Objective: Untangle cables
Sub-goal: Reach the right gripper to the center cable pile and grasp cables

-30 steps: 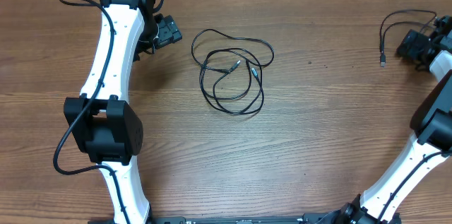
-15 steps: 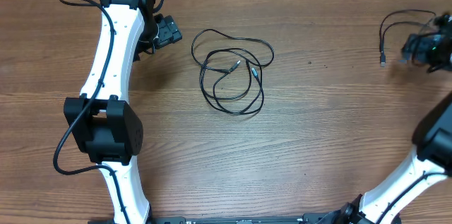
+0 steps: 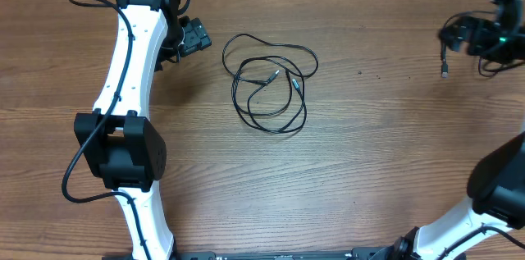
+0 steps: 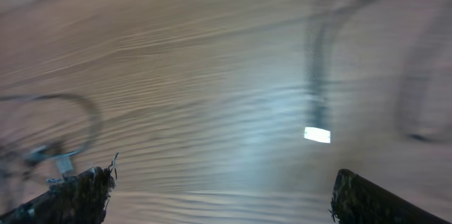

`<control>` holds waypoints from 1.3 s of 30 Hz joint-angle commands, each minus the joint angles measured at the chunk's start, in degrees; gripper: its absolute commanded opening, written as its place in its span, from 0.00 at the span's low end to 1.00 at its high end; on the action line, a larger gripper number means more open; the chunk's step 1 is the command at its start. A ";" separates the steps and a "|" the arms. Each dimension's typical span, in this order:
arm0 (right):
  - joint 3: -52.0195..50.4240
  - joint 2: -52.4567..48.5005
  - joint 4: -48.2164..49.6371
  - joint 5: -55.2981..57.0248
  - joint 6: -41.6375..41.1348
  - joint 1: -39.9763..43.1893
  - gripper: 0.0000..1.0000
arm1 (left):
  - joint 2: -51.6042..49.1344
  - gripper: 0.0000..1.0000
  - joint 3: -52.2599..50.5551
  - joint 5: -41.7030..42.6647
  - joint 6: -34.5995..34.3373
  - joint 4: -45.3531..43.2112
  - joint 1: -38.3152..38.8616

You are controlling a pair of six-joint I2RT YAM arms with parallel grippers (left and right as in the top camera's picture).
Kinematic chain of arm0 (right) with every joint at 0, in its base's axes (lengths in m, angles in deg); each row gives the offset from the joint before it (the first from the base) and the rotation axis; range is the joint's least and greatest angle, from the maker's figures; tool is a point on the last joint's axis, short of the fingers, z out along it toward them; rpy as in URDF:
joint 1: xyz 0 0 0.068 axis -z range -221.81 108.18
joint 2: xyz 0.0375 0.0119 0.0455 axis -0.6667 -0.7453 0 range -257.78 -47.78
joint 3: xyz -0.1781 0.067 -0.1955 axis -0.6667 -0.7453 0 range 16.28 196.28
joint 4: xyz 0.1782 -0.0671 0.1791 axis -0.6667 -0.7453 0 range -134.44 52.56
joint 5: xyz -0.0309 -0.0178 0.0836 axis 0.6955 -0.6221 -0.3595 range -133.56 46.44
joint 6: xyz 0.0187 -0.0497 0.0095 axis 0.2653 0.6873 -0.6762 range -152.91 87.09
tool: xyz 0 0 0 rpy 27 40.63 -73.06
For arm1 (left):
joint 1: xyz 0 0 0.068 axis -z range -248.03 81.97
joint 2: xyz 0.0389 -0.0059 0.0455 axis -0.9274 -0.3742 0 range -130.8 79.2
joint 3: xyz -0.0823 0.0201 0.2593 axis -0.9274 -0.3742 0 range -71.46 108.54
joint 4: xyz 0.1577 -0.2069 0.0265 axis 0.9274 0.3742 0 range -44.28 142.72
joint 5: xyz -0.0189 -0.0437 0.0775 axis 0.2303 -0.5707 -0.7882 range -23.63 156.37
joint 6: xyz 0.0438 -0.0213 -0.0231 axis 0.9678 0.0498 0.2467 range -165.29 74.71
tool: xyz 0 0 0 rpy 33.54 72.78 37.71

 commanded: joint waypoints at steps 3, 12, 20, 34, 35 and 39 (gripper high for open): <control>0.94 1.05 0.85 -6.36 -0.20 -11.34 1.00 | 0.04 1.00 1.11 -0.72 0.92 -0.11 -0.20; 0.87 -1.97 4.42 0.24 3.58 -30.34 1.00 | 0.04 1.00 1.11 -0.72 0.92 -0.11 -0.22; -0.57 -7.50 3.65 0.76 8.02 -36.46 1.00 | 0.04 1.00 1.11 -0.72 0.92 -0.09 -0.20; -0.57 -13.66 5.75 0.35 8.00 -42.36 1.00 | 0.04 1.00 1.11 -0.72 0.92 -0.11 -0.20; -0.57 -13.66 6.01 0.33 8.00 -42.93 1.00 | 0.04 1.00 1.11 -0.70 0.92 -0.11 -0.20; -0.59 -13.70 7.54 0.35 7.96 -44.96 0.64 | 0.04 1.00 1.11 -0.72 0.92 -0.09 -0.20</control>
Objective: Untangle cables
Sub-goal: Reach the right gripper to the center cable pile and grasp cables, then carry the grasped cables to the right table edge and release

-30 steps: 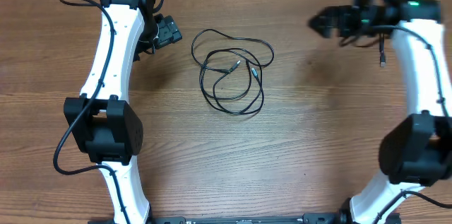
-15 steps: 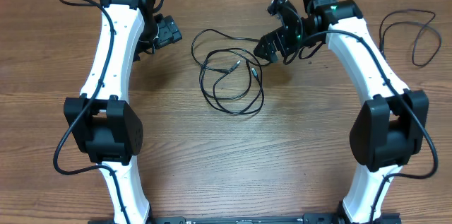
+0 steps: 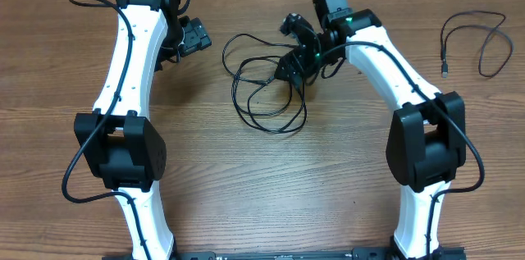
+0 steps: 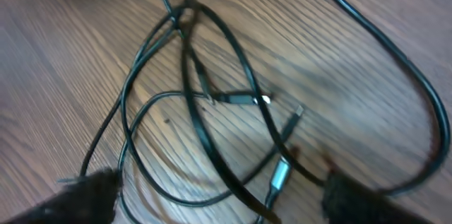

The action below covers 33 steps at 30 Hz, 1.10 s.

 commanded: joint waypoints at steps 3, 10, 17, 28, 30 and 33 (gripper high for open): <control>-0.22 -0.83 0.81 -0.33 0.35 -2.05 0.49 | 0.04 1.00 1.11 -0.72 0.92 -0.11 -0.20; -0.20 -0.83 0.81 -0.35 -1.60 -2.40 0.04 | 0.04 1.00 1.11 -0.72 0.92 -0.09 -0.20; 9.31 0.83 -6.97 -0.37 -8.09 -2.40 0.04 | 0.04 1.00 1.11 -0.72 0.92 -0.11 -0.20; 45.81 7.93 -20.31 -1.01 -11.78 -2.40 0.04 | 0.04 1.00 1.11 -0.72 0.92 -0.11 -0.20; 50.64 9.03 -19.45 -1.36 -12.48 -2.40 0.04 | 0.04 1.00 1.11 -0.72 0.92 -0.09 -0.20; 55.95 10.36 -17.31 -1.86 -15.52 -2.40 0.04 | 0.04 1.00 1.11 -0.72 0.92 -0.11 -0.20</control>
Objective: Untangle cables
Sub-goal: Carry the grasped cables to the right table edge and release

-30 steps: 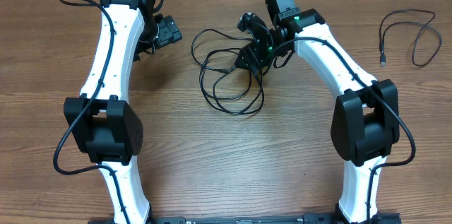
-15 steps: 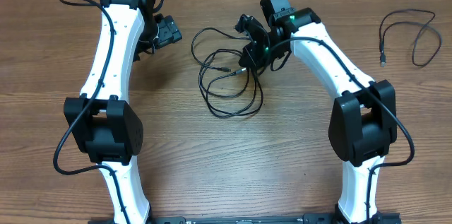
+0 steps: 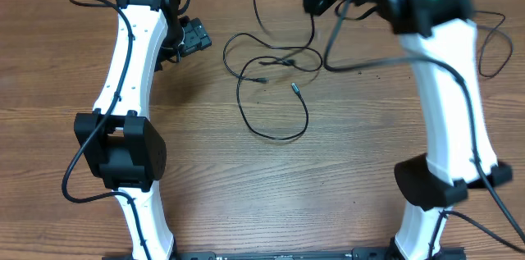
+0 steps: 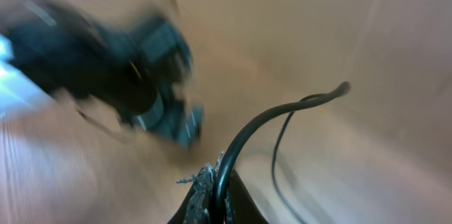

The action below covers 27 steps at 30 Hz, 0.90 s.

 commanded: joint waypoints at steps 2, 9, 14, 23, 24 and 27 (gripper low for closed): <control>7.23 3.52 2.29 -1.25 -4.52 -0.22 0.04 | 0.04 1.00 1.11 -0.72 0.92 -0.11 -0.20; 8.68 5.77 2.78 0.68 -7.91 1.88 0.04 | 0.04 1.00 1.11 -0.72 0.92 -0.11 -0.22; 8.72 6.47 1.68 1.92 -7.89 4.20 0.04 | 0.04 1.00 1.11 -0.72 0.92 -0.11 -0.20; 8.70 6.36 -9.03 25.57 -7.91 13.33 0.04 | 0.04 1.00 1.11 -0.72 0.92 -0.11 -0.20; 8.70 6.36 -10.27 27.61 -7.91 14.56 0.04 | 0.04 1.00 1.11 -0.72 0.92 -0.11 -0.20; 8.70 6.27 -13.03 34.03 -7.89 18.49 0.04 | 0.04 1.00 1.11 -0.72 0.92 -0.11 -0.20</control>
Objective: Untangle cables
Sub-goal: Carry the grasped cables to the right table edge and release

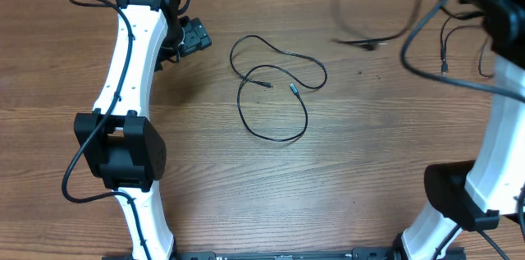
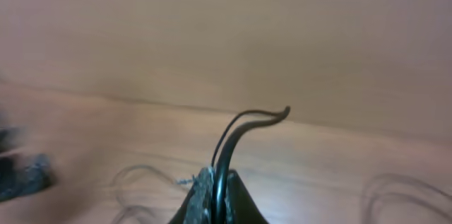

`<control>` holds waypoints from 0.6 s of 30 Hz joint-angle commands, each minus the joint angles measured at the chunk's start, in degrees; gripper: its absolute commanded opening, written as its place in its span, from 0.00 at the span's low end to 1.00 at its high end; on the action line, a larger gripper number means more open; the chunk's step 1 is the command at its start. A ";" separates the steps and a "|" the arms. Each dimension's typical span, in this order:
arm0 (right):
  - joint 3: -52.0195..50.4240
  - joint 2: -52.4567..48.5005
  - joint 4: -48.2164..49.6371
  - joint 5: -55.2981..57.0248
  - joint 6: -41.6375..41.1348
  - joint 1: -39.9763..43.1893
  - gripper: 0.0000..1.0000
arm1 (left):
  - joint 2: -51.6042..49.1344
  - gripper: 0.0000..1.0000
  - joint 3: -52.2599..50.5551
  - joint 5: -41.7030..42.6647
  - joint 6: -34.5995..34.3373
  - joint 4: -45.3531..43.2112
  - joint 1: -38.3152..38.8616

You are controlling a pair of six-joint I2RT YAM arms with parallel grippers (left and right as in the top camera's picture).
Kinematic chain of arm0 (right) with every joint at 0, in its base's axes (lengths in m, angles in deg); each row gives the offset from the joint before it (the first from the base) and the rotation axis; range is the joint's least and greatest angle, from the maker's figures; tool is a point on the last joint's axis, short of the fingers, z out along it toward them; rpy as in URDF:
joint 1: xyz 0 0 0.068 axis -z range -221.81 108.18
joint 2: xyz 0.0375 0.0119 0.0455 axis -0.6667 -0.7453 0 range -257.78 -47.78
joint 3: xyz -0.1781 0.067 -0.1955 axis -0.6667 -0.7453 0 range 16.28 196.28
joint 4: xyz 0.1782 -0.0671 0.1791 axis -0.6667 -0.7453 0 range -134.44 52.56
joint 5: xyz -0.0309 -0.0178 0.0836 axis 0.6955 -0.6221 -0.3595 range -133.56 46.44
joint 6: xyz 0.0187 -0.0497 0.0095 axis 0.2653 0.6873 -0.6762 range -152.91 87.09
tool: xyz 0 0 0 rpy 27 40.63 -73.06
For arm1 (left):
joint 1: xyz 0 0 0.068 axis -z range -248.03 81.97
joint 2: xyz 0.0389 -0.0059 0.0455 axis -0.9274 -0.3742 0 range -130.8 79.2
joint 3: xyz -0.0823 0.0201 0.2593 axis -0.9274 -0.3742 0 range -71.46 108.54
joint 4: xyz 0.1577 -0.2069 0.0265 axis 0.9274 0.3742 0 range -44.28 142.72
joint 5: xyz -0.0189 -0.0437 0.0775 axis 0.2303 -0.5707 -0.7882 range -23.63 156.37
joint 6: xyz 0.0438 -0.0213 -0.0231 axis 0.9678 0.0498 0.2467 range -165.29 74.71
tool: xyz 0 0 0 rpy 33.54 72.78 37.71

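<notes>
My right gripper [image 2: 217, 185] is shut on a black cable [image 2: 244, 126], which arches up out of the closed fingers. In the overhead view this right gripper is raised at the top right, and the held cable [image 1: 373, 41] hangs blurred from it above the table. A second thin black cable [image 1: 277, 139] lies alone in loose loops mid-table, both plug ends inside the loops. My left gripper [image 1: 193, 37] rests at the upper left, apart from both cables; whether its jaws are open does not show.
A third black cable [image 1: 444, 61] lies at the far right of the wooden table [image 1: 328, 194], partly behind my right arm. My left arm [image 1: 123, 88] stretches along the left side.
My right gripper has moved to the right with its cable. That cable is now off the middle pile and hangs free. The remaining cable lies by itself in looser loops.
My right gripper was first open at the far right by a cable there, with two cables tangled mid-table. Then it stood open over the tangle. Later it was shut on one cable, raised. Now that cable is clear of the other. The left arm stayed still.
</notes>
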 commanded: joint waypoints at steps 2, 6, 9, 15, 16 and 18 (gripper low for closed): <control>0.72 1.01 -2.49 13.84 -0.26 6.73 0.04 | 0.04 1.00 1.11 -0.72 0.92 -0.11 -0.20; 0.70 0.44 -3.41 14.03 -0.50 13.35 0.04 | 0.04 1.00 1.11 -0.72 0.92 -0.11 -0.20; 0.61 -0.61 -4.68 13.33 -3.50 16.74 0.04 | 0.04 1.00 1.11 -0.72 0.92 -0.11 -0.20; -2.75 -2.58 -5.84 3.10 -3.67 18.18 0.04 | 0.04 1.00 1.11 -0.72 0.92 -0.28 -0.20; -3.76 -2.93 -5.42 2.19 -3.67 18.18 0.04 | 0.04 1.00 1.11 -0.70 0.92 -0.28 -0.20; -5.16 -3.82 -4.52 0.70 -3.67 18.18 0.04 | 0.04 1.00 1.11 -0.72 0.92 -0.28 -0.20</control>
